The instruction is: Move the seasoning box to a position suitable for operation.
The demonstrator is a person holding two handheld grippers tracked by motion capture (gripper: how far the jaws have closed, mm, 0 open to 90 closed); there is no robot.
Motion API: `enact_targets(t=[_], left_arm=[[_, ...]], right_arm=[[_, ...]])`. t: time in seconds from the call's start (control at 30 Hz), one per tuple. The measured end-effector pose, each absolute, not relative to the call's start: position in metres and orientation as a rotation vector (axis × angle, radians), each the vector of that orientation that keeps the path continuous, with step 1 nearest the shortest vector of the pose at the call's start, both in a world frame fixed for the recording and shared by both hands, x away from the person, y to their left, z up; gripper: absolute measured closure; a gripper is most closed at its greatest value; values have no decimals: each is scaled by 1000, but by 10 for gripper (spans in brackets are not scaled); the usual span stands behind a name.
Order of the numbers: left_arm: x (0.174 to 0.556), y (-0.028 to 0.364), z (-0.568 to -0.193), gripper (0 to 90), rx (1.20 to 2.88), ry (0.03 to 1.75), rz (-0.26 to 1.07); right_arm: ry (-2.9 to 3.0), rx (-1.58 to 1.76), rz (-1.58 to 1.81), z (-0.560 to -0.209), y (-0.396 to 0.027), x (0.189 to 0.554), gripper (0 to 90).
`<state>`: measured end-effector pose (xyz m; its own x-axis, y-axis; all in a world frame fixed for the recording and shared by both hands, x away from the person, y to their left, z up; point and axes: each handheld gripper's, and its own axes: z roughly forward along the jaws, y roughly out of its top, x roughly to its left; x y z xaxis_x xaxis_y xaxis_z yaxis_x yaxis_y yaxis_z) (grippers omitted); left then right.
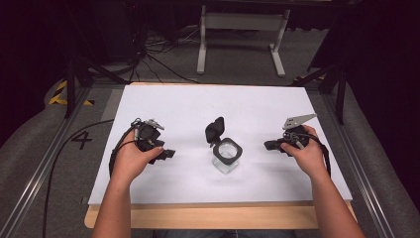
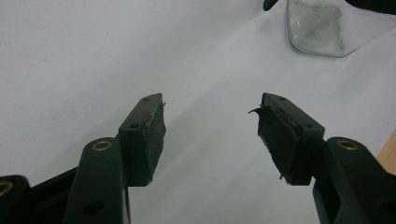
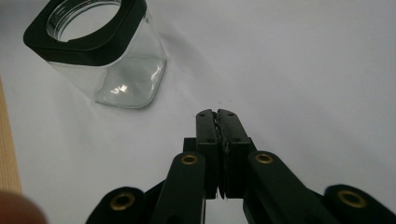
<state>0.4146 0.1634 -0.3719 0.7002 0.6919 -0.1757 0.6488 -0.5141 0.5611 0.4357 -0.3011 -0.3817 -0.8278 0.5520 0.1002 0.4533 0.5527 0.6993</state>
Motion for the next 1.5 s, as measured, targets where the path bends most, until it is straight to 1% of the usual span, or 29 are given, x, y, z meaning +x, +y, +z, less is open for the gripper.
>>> enact_targets(t=[0.23, 0.3, 0.53, 0.73, 1.0, 1.5], left_arm=[[407, 165, -369, 408, 2267, 1015, 88], [404, 166, -368, 399, 2264, 1007, 87], [399, 166, -367, 391, 2253, 1004, 97], [398, 162, -367, 387, 2260, 994, 74], [399, 159, -370, 383, 2281, 984, 66], [402, 154, -369, 373, 2295, 966, 75]], right_arm=[[2672, 791, 1179, -385, -282, 439, 889], [2697, 726, 1194, -387, -269, 439, 897], [2697, 728, 1222, -394, -252, 443, 898], [2723, 708, 1230, -402, -242, 444, 897], [2766, 677, 1193, -407, -233, 441, 900], [2822, 651, 1181, -407, -233, 435, 900]])
